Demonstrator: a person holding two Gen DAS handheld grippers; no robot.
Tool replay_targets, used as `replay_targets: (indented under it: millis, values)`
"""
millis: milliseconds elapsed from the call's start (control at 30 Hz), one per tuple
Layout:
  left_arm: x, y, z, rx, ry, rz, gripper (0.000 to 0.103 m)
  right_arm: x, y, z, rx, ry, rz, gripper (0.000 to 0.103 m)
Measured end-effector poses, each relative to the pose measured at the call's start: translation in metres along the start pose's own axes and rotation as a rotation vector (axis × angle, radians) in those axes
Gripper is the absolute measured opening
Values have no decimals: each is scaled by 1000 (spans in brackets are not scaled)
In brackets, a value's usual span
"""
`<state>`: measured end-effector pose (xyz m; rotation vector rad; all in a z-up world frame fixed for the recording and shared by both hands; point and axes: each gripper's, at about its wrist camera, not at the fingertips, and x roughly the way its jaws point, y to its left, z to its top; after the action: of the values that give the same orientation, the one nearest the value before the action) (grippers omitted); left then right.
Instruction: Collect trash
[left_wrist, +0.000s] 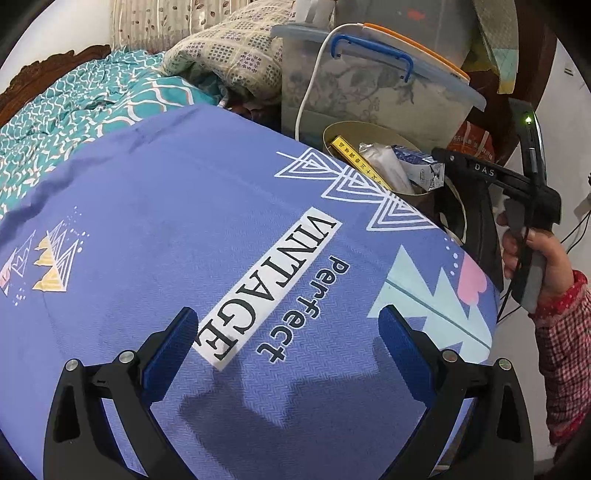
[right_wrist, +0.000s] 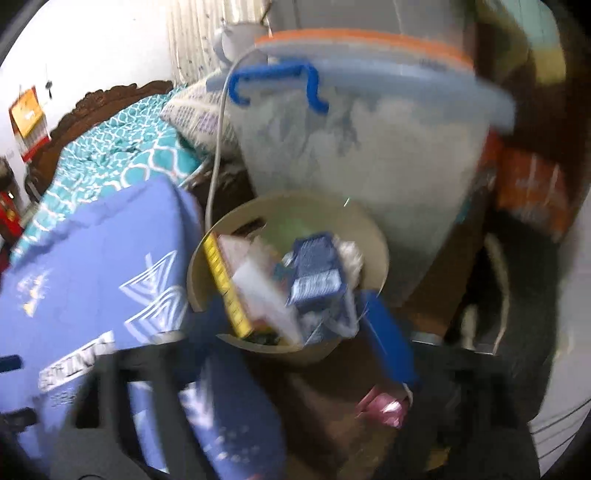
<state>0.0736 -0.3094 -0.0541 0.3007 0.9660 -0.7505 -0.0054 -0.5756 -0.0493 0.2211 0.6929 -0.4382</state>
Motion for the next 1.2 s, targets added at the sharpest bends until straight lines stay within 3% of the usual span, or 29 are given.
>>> replay_targets:
  millis: [167, 267, 300, 433, 533, 633, 700, 733, 800, 833, 1000, 1200]
  values:
    - [1, 4, 0, -10, 5, 2, 94, 37, 8, 8, -118, 81, -57, 80]
    - [1, 7, 1, -19, 6, 0, 94, 63, -1, 9, -98, 153, -64, 52]
    - [1, 8, 1, -20, 6, 2, 94, 66, -6, 9, -74, 155, -55, 51]
    - [3, 12, 3, -27, 7, 2, 94, 52, -17, 18, 2, 60, -5, 50]
    - [6, 14, 4, -35, 13, -2, 94, 37, -10, 29, -19, -14, 4, 50]
    - [7, 14, 3, -38, 15, -1, 94, 39, -1, 44, -38, -32, 10, 50]
    - [6, 14, 3, -39, 16, -1, 94, 54, 2, 51, -36, -20, 20, 52]
    - [6, 15, 2, -39, 14, 1, 94, 70, 1, 53, -33, 30, 34, 53]
    - [2, 16, 1, -40, 9, 6, 94, 90, -1, 45, -17, 111, -11, 71]
    - [-1, 17, 1, -41, 2, 6, 94, 91, -6, 41, 19, 121, -16, 71]
    - [-16, 21, -2, -34, -48, 29, 94, 27, -8, 28, 131, -8, 98, 71]
    - [-26, 20, -6, -23, -91, 67, 94, -71, 27, -21, 185, -100, 195, 78]
